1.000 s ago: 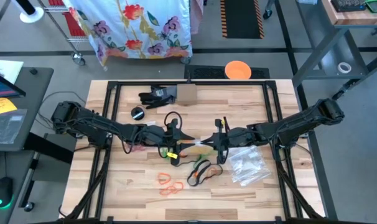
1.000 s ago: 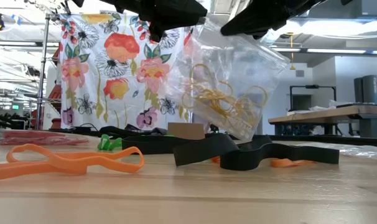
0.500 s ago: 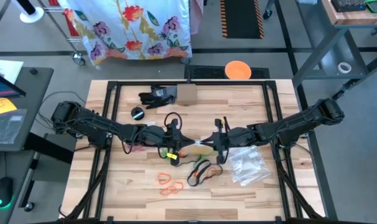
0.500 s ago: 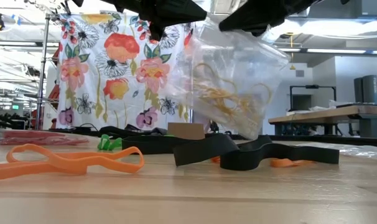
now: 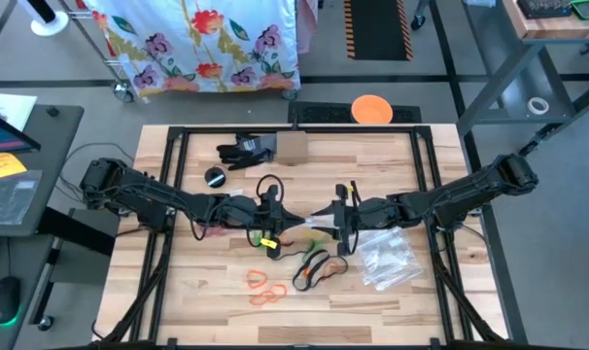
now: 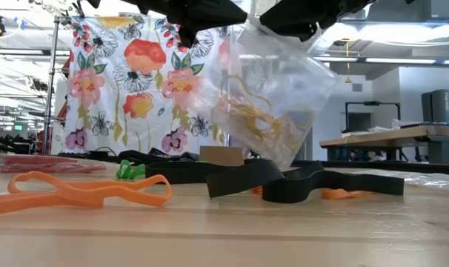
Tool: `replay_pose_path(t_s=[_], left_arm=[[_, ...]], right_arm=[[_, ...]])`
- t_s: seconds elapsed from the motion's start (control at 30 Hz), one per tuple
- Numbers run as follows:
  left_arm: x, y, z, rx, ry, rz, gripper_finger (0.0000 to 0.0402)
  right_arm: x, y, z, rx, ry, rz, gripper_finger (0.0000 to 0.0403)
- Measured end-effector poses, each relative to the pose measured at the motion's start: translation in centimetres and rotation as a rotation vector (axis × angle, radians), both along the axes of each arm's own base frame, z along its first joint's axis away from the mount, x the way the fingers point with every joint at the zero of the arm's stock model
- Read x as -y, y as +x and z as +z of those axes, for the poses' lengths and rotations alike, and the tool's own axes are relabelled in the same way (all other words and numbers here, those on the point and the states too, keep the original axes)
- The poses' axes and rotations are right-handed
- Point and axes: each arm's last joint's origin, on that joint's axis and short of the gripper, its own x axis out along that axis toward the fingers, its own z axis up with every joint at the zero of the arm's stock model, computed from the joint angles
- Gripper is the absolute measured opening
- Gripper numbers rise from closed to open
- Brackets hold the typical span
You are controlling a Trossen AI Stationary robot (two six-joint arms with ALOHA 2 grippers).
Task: Sort rubber bands
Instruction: Close the transparent zip bag
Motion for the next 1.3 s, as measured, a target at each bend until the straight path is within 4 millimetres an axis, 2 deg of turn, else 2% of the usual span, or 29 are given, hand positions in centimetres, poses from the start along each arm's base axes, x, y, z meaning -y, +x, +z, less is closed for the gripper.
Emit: replay_pose_path(t_s=[0.2, 0.4, 0.6, 1.07, 1.3], left_arm=[[0.01, 0.03, 0.13, 0.014, -0.002, 0.000, 0.0000], [0.05, 0.23, 0.25, 0.044, -0.001, -0.002, 0.0000], [-0.07, 0.26, 0.12, 0.036, 0.002, 0.001, 0.0000], [-0.09, 0.27, 0.16, 0.040, 0.000, 0.005, 0.0000], [-0.12, 0.27, 0.19, 0.044, 0.001, 0.013, 0.0000]], right_arm=[[-0.01, 0.00, 0.00, -0.001, -0.006, 0.004, 0.0212], [-0.06, 0.10, 0.29, 0.029, -0.007, 0.017, 0.0225], [-0.07, 0.13, 0.39, 0.040, -0.005, 0.019, 0.0207], [-0.09, 0.18, 0.52, 0.054, 0.000, 0.021, 0.0127], [-0.06, 0.20, 0.56, 0.059, -0.003, 0.016, 0.0115]])
